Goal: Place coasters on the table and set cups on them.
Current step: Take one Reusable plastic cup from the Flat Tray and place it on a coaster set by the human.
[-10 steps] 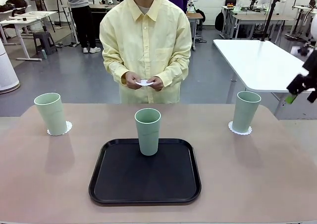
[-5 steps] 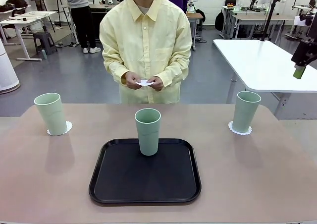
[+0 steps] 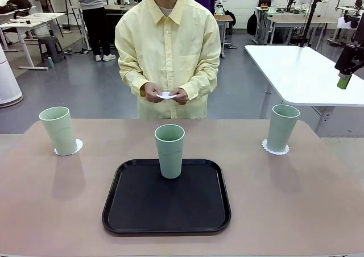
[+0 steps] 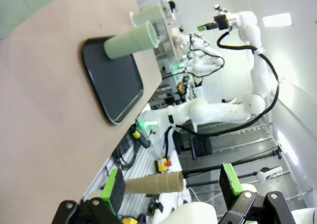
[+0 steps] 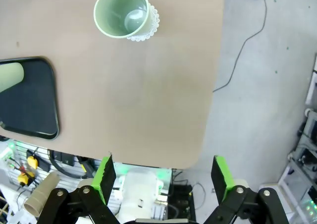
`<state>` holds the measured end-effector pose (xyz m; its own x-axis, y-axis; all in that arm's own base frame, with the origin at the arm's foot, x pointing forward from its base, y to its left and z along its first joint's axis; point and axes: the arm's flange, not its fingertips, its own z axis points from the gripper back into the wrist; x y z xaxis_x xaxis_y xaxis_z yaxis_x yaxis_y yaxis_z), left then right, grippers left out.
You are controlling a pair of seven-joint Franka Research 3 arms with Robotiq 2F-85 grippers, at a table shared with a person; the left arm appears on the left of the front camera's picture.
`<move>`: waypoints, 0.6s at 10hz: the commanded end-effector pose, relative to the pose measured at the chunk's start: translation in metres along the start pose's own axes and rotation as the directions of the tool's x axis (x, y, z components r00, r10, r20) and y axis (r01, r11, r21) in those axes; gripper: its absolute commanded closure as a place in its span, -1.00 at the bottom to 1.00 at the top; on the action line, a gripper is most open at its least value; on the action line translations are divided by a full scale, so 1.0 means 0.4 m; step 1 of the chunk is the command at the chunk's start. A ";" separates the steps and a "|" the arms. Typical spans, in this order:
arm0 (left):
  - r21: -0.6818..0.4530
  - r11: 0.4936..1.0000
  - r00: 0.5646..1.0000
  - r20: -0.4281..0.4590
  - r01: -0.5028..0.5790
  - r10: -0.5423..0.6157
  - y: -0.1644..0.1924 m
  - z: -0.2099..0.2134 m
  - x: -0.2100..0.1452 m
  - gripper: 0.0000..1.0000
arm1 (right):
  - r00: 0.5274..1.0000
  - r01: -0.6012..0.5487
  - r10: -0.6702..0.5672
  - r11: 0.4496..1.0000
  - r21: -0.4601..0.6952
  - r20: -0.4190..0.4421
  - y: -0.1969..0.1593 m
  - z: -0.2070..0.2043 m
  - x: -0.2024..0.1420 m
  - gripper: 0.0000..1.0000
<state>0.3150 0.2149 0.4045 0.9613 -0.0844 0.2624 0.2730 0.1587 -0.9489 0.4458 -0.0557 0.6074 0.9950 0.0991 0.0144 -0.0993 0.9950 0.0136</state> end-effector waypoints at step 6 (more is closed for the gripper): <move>-0.003 1.000 1.000 0.005 0.003 -0.003 -0.006 0.003 -0.001 -1.00 | 1.000 -0.005 0.005 1.000 -0.002 0.018 0.004 -0.015 -0.010 -1.00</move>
<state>0.3150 0.2149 0.4045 0.9613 -0.0844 0.2624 0.2730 0.1586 -0.9489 0.4459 -0.0557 0.6075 0.9950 0.0992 0.0151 -0.0994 0.9950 0.0134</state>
